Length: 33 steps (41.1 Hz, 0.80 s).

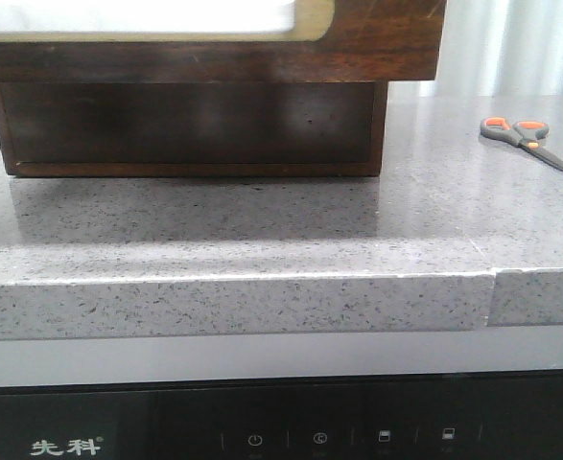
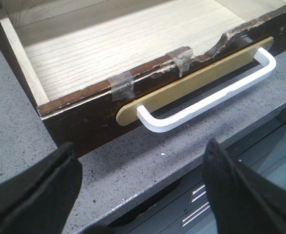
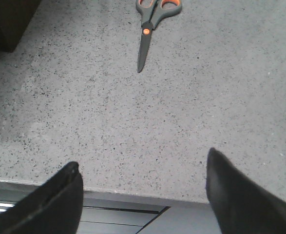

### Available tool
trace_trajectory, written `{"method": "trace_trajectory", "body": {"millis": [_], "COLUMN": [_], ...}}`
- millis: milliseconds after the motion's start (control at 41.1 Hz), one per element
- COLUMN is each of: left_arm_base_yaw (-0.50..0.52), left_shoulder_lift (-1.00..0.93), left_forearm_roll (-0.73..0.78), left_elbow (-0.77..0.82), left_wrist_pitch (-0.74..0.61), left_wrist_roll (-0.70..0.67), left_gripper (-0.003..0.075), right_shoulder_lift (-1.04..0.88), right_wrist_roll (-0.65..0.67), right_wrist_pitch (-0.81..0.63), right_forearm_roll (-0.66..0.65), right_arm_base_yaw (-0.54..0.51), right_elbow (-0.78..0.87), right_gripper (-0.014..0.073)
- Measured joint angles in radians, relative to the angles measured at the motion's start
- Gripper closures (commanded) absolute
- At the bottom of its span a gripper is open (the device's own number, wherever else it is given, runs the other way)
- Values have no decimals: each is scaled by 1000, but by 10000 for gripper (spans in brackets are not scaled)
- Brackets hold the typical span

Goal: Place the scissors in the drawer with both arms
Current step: 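Pull the drawer fully open with the left gripper and release, then reach the right gripper to the grey-orange scissors and grasp them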

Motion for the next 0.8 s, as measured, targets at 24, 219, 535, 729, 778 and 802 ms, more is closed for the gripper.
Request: {"method": "trace_trajectory", "body": {"millis": [24,219,535,729,778,802], "left_arm_base_yaw": [0,0,0,0,0,0], "left_shoulder_lift": [0,0,0,0,0,0], "left_forearm_roll": [0,8,9,9,9,9], "left_elbow": [0,0,0,0,0,0], "left_wrist_pitch": [0,0,0,0,0,0], "left_wrist_roll": [0,0,0,0,0,0], "left_gripper": [209,208,208,208,208,208], "right_shoulder_lift": [0,0,0,104,157,191], "right_wrist_roll": [0,0,0,1,2,4], "right_wrist_pitch": [0,-2,-58,-7,17,31], "right_forearm_roll": [0,0,0,0,-1,-1], "right_arm_base_yaw": [0,0,0,0,-3,-7], "right_elbow": [0,0,0,-70,-109,-125], "right_gripper": [44,44,44,44,44,44]}}
